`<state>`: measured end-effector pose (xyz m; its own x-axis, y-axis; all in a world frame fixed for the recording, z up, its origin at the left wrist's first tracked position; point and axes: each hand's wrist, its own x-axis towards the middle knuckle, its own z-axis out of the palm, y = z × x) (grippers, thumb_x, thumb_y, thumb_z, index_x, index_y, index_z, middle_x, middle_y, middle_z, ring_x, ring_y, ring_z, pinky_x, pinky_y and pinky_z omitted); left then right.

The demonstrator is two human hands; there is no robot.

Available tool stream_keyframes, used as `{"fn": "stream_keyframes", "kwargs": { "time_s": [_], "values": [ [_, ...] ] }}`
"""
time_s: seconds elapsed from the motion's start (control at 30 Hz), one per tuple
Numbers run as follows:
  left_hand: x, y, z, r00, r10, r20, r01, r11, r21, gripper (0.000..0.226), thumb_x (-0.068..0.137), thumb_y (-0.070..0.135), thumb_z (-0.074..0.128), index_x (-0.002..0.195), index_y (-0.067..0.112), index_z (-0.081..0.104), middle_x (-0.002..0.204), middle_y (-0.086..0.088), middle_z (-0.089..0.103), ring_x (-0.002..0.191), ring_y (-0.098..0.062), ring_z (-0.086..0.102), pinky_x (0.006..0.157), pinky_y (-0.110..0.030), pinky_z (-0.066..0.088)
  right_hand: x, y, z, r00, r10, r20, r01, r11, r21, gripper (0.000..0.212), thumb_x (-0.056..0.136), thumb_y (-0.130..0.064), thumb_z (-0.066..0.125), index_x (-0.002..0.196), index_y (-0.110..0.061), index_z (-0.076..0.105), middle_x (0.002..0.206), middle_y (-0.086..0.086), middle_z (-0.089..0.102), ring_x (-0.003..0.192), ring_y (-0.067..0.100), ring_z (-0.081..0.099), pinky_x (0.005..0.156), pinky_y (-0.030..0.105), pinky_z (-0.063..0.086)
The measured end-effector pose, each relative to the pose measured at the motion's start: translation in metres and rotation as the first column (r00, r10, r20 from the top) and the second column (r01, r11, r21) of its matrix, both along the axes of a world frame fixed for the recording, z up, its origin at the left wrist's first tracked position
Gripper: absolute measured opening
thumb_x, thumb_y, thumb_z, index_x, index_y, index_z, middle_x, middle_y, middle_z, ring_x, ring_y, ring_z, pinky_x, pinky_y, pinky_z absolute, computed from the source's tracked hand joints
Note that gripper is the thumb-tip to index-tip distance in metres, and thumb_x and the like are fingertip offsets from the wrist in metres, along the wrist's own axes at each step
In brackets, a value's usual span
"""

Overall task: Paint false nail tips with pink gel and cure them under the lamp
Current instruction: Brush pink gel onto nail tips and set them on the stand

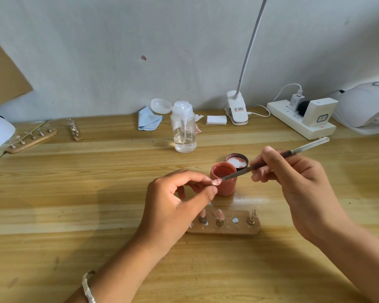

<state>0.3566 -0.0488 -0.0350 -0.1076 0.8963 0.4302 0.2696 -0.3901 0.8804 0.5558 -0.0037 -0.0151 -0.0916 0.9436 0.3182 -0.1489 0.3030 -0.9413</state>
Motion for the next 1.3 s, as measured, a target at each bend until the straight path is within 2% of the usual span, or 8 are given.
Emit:
{"fn": "stream_keyframes", "kwargs": {
  "time_s": [0.13, 0.27, 0.37, 0.6, 0.77, 1.07, 1.17, 1.3],
  "values": [
    [0.001, 0.001, -0.001, 1.0, -0.006, 0.014, 0.006, 1.0, 0.013, 0.014, 0.079, 0.004, 0.081, 0.085, 0.016, 0.078, 0.08, 0.001, 0.073, 0.046, -0.024, 0.063, 0.043, -0.03, 0.051, 0.002, 0.003, 0.001, 0.999, -0.05, -0.018, 0.049, 0.998, -0.042, 0.032, 0.087, -0.038, 0.06, 0.07, -0.02, 0.079, 0.062, 0.005, 0.067, 0.067, 0.012, 0.059, 0.075, 0.034, 0.044],
    [0.0, 0.002, -0.003, 1.0, -0.006, -0.003, 0.006, 1.0, 0.03, 0.014, 0.077, 0.005, 0.082, 0.085, 0.015, 0.078, 0.082, -0.004, 0.072, 0.053, -0.024, 0.065, 0.045, -0.041, 0.054, -0.001, -0.001, 0.0, 0.998, 0.067, 0.003, -0.067, 0.998, -0.018, 0.033, 0.085, -0.043, 0.06, 0.076, -0.019, 0.08, 0.066, 0.006, 0.069, 0.068, 0.012, 0.061, 0.071, 0.025, 0.048],
    [0.0, 0.002, -0.003, 1.0, -0.007, -0.016, 0.008, 0.999, 0.037, 0.017, 0.076, 0.003, 0.082, 0.086, 0.015, 0.078, 0.083, -0.002, 0.073, 0.054, -0.022, 0.066, 0.046, -0.038, 0.054, -0.002, -0.001, -0.001, 0.997, 0.058, 0.048, -0.057, 0.998, -0.017, 0.036, 0.086, -0.043, 0.06, 0.078, -0.013, 0.079, 0.066, 0.007, 0.07, 0.068, 0.011, 0.062, 0.069, 0.023, 0.048],
    [0.001, 0.002, -0.003, 1.0, -0.006, -0.011, 0.006, 0.999, 0.048, 0.012, 0.076, 0.007, 0.084, 0.085, 0.012, 0.077, 0.082, -0.005, 0.073, 0.057, -0.024, 0.066, 0.047, -0.037, 0.053, 0.004, 0.004, 0.001, 0.997, -0.077, 0.028, 0.078, 0.995, -0.063, 0.034, 0.096, -0.028, 0.058, 0.071, -0.013, 0.075, 0.061, 0.005, 0.066, 0.067, 0.013, 0.059, 0.075, 0.037, 0.043],
    [0.0, 0.002, -0.002, 0.999, -0.006, -0.031, 0.008, 0.999, 0.049, 0.015, 0.075, 0.005, 0.083, 0.086, 0.015, 0.078, 0.083, -0.002, 0.074, 0.059, -0.02, 0.067, 0.052, -0.026, 0.053, -0.001, -0.001, 0.002, 0.999, 0.024, 0.022, -0.023, 0.999, -0.048, 0.037, 0.084, -0.041, 0.061, 0.075, -0.01, 0.077, 0.064, 0.009, 0.068, 0.068, 0.015, 0.06, 0.073, 0.032, 0.045],
    [0.0, 0.0, -0.001, 0.999, -0.044, 0.025, 0.043, 0.999, 0.03, 0.015, 0.08, 0.005, 0.081, 0.089, 0.017, 0.079, 0.086, -0.003, 0.075, 0.055, -0.027, 0.065, 0.045, -0.044, 0.055, 0.007, 0.008, 0.002, 0.992, -0.12, 0.033, 0.122, 0.989, -0.078, 0.037, 0.1, -0.028, 0.058, 0.07, -0.02, 0.079, 0.063, 0.004, 0.068, 0.067, 0.01, 0.061, 0.072, 0.032, 0.044],
    [0.001, -0.001, 0.001, 0.998, -0.052, -0.044, 0.054, 0.998, 0.043, 0.016, 0.081, 0.01, 0.08, 0.088, 0.023, 0.079, 0.086, 0.004, 0.074, 0.06, -0.016, 0.067, 0.055, -0.036, 0.053, 0.008, 0.009, 0.002, 0.991, -0.136, 0.013, 0.136, 0.987, -0.08, 0.038, 0.1, -0.029, 0.058, 0.069, -0.019, 0.078, 0.062, 0.003, 0.068, 0.066, 0.009, 0.061, 0.071, 0.031, 0.044],
    [0.011, -0.005, 0.002, 0.968, -0.147, -0.202, 0.158, 0.987, 0.04, 0.009, 0.08, 0.014, 0.08, 0.086, 0.02, 0.08, 0.093, 0.01, 0.07, 0.091, -0.014, 0.067, 0.081, -0.017, 0.047, 0.011, 0.012, 0.003, 0.987, -0.163, -0.016, 0.16, 0.981, -0.11, 0.04, 0.101, -0.026, 0.058, 0.067, -0.022, 0.079, 0.059, -0.001, 0.066, 0.064, 0.009, 0.06, 0.071, 0.031, 0.043]
  ]
}}
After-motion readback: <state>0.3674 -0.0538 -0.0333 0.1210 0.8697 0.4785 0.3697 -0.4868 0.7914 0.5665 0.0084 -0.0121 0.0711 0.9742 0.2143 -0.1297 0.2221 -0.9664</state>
